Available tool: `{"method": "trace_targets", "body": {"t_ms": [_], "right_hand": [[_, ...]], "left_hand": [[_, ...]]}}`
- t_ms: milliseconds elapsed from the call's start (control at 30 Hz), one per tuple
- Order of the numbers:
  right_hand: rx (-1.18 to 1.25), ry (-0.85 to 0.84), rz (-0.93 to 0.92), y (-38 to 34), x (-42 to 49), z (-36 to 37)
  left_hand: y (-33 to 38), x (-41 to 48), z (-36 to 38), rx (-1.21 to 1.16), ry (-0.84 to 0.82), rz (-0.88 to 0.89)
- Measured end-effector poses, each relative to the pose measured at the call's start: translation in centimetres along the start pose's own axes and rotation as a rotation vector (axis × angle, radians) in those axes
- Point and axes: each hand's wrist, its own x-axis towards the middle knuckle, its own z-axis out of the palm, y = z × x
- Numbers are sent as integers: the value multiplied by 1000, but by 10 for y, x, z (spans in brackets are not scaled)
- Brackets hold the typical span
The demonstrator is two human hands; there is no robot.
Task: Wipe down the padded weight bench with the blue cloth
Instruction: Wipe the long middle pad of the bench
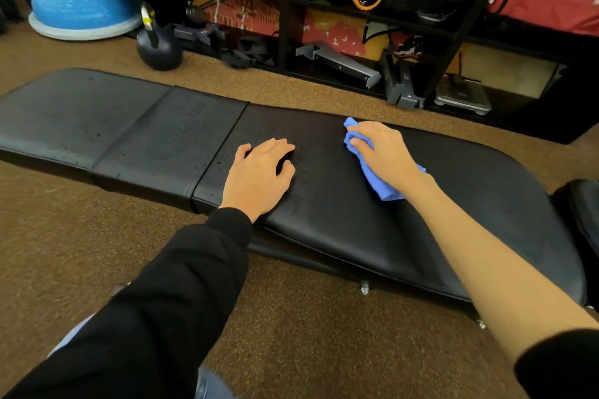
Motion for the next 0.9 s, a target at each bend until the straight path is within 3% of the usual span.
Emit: {"method": "trace_targets", "body": {"t_ms": [300,700,900], "right_hand": [[-78,18,280,7,78,18],[57,-137,-111,-27,8,10],[46,-45,-14,1,19,-2]], "left_hand": [[-1,2,1,-14,16,-13],[0,2,-1,-6,6,-17],[0,1,0,-15,3,-14]]}}
